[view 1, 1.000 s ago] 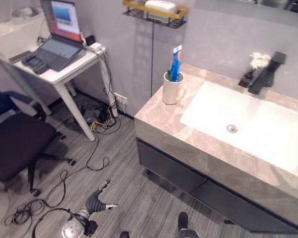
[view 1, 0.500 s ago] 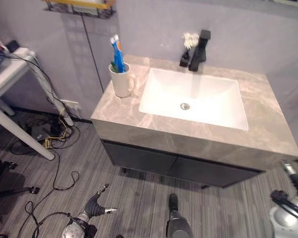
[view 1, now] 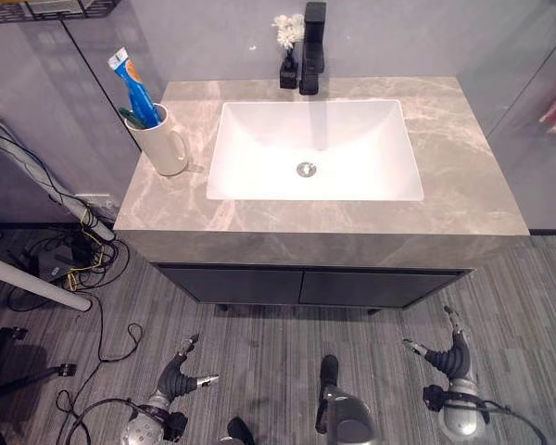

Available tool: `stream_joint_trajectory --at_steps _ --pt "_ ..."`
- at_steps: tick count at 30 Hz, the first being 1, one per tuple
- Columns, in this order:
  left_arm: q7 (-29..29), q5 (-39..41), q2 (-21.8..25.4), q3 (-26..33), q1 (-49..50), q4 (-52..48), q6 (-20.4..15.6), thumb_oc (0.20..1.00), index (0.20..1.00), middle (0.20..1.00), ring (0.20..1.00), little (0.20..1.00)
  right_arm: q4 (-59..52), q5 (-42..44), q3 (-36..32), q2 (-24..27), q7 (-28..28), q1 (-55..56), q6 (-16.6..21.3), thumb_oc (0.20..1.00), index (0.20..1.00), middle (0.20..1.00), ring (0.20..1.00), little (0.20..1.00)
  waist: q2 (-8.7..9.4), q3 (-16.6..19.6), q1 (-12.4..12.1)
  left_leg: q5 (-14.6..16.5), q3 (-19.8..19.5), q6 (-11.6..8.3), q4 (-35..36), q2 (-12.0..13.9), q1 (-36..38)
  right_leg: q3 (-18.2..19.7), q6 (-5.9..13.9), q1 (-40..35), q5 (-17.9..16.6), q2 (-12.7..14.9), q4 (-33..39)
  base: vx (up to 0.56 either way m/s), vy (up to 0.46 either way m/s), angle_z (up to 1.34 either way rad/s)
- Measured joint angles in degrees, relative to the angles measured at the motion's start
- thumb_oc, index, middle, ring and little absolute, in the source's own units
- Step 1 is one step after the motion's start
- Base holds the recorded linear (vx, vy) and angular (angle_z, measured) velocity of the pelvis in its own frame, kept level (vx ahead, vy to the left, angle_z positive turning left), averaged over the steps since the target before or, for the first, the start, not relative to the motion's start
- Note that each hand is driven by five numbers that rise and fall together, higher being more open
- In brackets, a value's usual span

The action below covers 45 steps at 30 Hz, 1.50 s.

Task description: Put brush and paste in cup on sink, flatten towel.

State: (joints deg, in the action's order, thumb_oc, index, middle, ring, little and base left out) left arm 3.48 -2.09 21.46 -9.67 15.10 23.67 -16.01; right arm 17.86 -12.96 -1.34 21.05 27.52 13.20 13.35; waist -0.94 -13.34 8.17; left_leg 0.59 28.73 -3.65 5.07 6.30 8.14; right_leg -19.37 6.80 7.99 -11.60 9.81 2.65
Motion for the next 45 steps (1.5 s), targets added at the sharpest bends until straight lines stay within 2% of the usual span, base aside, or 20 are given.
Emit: stream_joint_trajectory --at_steps 4,7,10,13,15,16,17,18,19,20,23,27,30,31,32,34,36,37,41,45 --pt "1.1 0.0 -2.0 -0.7 -3.5 2.9 0.2 1.000 1.000 1.000 1.000 1.000 -0.6 1.0 0.6 1.7 -0.3 -2.5 0.4 1.000 1.000 1.000 1.000 1.000 -1.33 0.7 -1.0 -0.2 -0.8 -0.22 -1.0 1.2 -0.2 0.0 -1.09 -1.1 -0.5 -1.3 1.8 0.07 -0.146 -0.02" --pt "2.2 0.0 -2.0 -1.3 -5.6 3.4 0.0 1.000 1.000 1.000 1.000 1.000 -1.1 1.4 0.6 2.8 -0.4 -3.6 0.7 1.000 1.000 1.000 1.000 1.000 -2.12 1.0 -1.3 0.4 -1.9 0.81 -2.9 2.1 -1.0 -0.2 -1.44 -1.5 -0.2 -1.9 2.2 0.02 -0.100 0.00" --pt "2.7 0.4 -2.4 -2.8 -7.1 4.9 0.1 1.000 1.000 1.000 1.000 1.000 -1.1 3.1 0.5 4.3 -0.6 -3.8 0.7 1.000 1.000 1.000 1.000 1.000 -2.26 1.0 -1.4 2.0 -5.3 2.52 -8.8 2.7 -3.9 0.6 -2.11 -0.5 0.3 -1.9 1.7 0.03 -0.122 -0.15" --pt "3.3 2.1 -2.5 -2.9 -7.0 4.7 0.1 1.000 1.000 1.000 1.000 1.000 -0.9 3.1 0.5 4.8 -0.6 -5.2 0.8 1.000 1.000 1.000 1.000 1.000 -0.82 0.1 -3.1 2.0 -13.2 2.81 -14.1 2.0 -6.5 5.1 -2.27 0.6 0.2 -1.8 2.3 0.06 -0.036 -0.61" --pt "3.9 2.2 -2.8 -2.8 -6.9 4.1 0.1 1.000 1.000 1.000 1.000 1.000 -0.8 3.2 0.5 5.3 -0.5 -6.2 0.9 1.000 1.000 1.000 1.000 1.000 -1.07 -0.3 -3.7 2.1 -16.9 3.30 -15.7 2.3 -8.2 5.9 -0.98 1.7 1.0 -1.7 2.2 0.09 0.015 -0.49" --pt "4.2 2.3 -4.3 -2.9 -6.8 3.6 0.0 1.000 1.000 1.000 1.000 1.000 -1.0 3.2 0.3 7.2 -0.3 -6.4 1.4 1.000 1.000 1.000 1.000 1.000 -4.93 0.1 -4.2 5.3 -17.2 6.90 -12.4 6.0 -8.2 4.9 -2.26 5.5 3.7 -3.9 -5.0 0.12 0.035 -0.21" --pt "4.4 3.6 -2.7 -2.7 -6.8 1.7 -0.1 1.000 1.000 1.000 1.000 1.000 -0.8 3.2 0.6 7.5 -0.4 -6.0 1.5 1.000 1.000 1.000 1.000 1.000 -3.04 -0.6 -4.6 8.4 -18.7 1.45 -11.1 5.3 -7.6 6.0 -4.40 14.3 18.1 -0.9 -32.6 0.16 0.055 0.10" --pt "4.7 3.9 -1.8 -2.7 -6.4 2.2 0.0 1.000 1.000 1.000 1.000 1.000 -1.1 3.2 1.0 7.5 -0.4 -4.8 1.6 1.000 1.000 1.000 1.000 1.000 -0.95 -0.3 -4.3 8.3 -19.5 1.49 -10.6 3.4 -6.9 6.8 -5.24 14.1 22.6 0.4 -33.9 0.13 0.060 0.24" --pt "4.9 3.9 -1.9 -2.9 -6.4 3.3 0.1 1.000 1.000 1.000 1.000 1.000 -0.1 3.2 0.6 7.9 -0.4 -5.6 1.7 1.000 1.000 1.000 1.000 1.000 -1.39 -0.6 -4.5 6.5 -20.8 1.47 -12.9 3.9 -8.4 6.9 -5.69 13.5 22.3 -0.3 -32.2 0.14 0.066 0.19" --pt "4.8 3.9 -1.7 -3.0 -6.6 4.2 0.3 1.000 1.000 1.000 1.000 1.000 1.6 3.2 0.2 7.4 -0.3 -7.5 1.6 1.000 1.000 1.000 1.000 1.000 -0.49 -1.3 -4.6 5.9 -21.5 0.66 -13.8 3.8 -10.9 7.7 -5.58 12.5 21.0 -0.2 -29.0 0.15 0.075 0.11" --pt "4.9 3.8 -1.8 -3.0 -6.9 4.5 0.2 1.000 1.000 1.000 1.000 1.000 1.9 3.2 0.3 6.9 -0.3 -7.8 1.6 1.000 1.000 1.000 1.000 1.000 0.03 -1.8 -4.7 2.4 -20.1 -3.90 -3.8 3.9 -12.2 7.7 -5.58 5.4 15.1 -1.4 -16.1 0.13 0.088 0.14" --pt "5.1 3.3 -1.8 -3.2 -7.4 4.6 0.2 1.000 1.000 1.000 1.000 1.000 2.3 3.1 0.3 6.5 -0.1 -8.2 1.7 1.000 1.000 1.000 1.000 1.000 -1.23 -1.4 -5.7 -2.2 -20.4 -5.28 -0.5 5.1 -13.4 8.4 -5.23 -2.6 11.6 -4.5 -4.7 0.13 0.118 -0.37" --pt "5.2 3.3 -2.0 -3.2 -7.1 4.6 0.2 1.000 1.000 1.000 1.000 1.000 2.7 3.1 0.5 6.6 -0.2 -8.9 1.7 1.000 1.000 1.000 1.000 1.000 -1.89 -1.0 -6.0 -2.8 -23.8 -4.28 0.1 2.4 -12.9 11.5 -4.89 -3.2 10.1 -4.8 -2.8 0.12 0.119 -0.75" --pt "5.2 3.2 -2.5 -3.2 -6.7 4.3 0.1 1.000 1.000 1.000 1.000 1.000 2.6 3.1 0.2 7.2 -0.2 -8.1 1.7 1.000 1.000 1.000 1.000 1.000 -3.19 -0.5 -5.4 -2.0 -23.2 -3.09 0.0 2.6 -12.1 11.6 -3.92 -3.9 9.1 -5.3 -1.4 0.14 0.148 -0.74" --pt "5.2 3.3 -2.8 -3.1 -7.0 4.6 0.2 1.000 1.000 1.000 1.000 1.000 2.9 3.1 -0.1 7.0 -0.2 -7.8 1.6 1.000 1.000 1.000 1.000 1.000 -4.14 -0.4 -5.1 -4.8 -23.2 -2.46 0.0 2.5 -11.4 12.1 -3.36 -5.1 8.4 -5.3 -0.2 0.10 0.096 -0.66" --pt "5.3 3.3 -2.0 -2.8 -6.7 3.6 0.2 1.000 1.000 1.000 1.000 1.000 2.7 3.0 1.6 6.6 -0.5 -5.3 1.5 1.000 1.000 1.000 1.000 1.000 -2.53 0.4 -5.2 -5.4 -20.9 -1.14 -0.3 0.3 -10.8 12.6 -1.78 -6.3 8.0 -3.0 2.1 0.11 0.136 -0.46" --pt "5.4 3.3 -0.4 -2.4 -7.3 2.2 0.2 1.000 1.000 1.000 1.000 1.000 2.8 3.1 2.0 5.5 -0.9 -4.3 1.5 1.000 1.000 1.000 1.000 1.000 -0.39 0.4 -5.0 -5.5 -19.9 0.35 0.1 -2.3 -9.9 12.7 1.11 -6.6 6.3 -0.2 2.3 0.06 0.091 -0.12" --pt "5.7 3.3 0.0 -2.4 -7.6 1.7 0.2 1.000 1.000 1.000 1.000 1.000 2.6 3.0 2.7 5.2 -1.5 -4.6 1.5 1.000 1.000 1.000 1.000 1.000 -0.33 0.4 -5.0 -5.2 -19.7 0.85 0.0 -3.1 -9.3 12.7 1.77 -7.1 5.8 0.5 2.6 0.13 0.180 0.01" --pt "6.3 4.0 0.8 -2.1 -5.4 -1.5 0.2 1.000 1.000 1.000 1.000 1.000 0.5 3.2 3.2 4.8 -2.8 -8.1 0.9 1.000 1.000 1.000 1.000 1.000 -0.08 0.4 -7.1 -3.7 -18.5 1.60 0.1 -3.7 -7.4 14.3 2.80 -8.0 5.9 0.9 2.2 0.15 0.182 -0.21" --pt "6.3 3.9 1.3 -1.7 -4.9 -3.7 0.1 1.000 1.000 1.000 1.000 1.000 0.5 3.2 4.0 4.5 -4.1 -8.2 0.9 1.000 1.000 1.000 1.000 1.000 1.64 1.2 -7.4 -3.1 -18.6 1.82 0.2 -4.0 -7.4 14.2 3.03 -8.0 7.1 1.3 2.2 0.08 0.097 -0.01"
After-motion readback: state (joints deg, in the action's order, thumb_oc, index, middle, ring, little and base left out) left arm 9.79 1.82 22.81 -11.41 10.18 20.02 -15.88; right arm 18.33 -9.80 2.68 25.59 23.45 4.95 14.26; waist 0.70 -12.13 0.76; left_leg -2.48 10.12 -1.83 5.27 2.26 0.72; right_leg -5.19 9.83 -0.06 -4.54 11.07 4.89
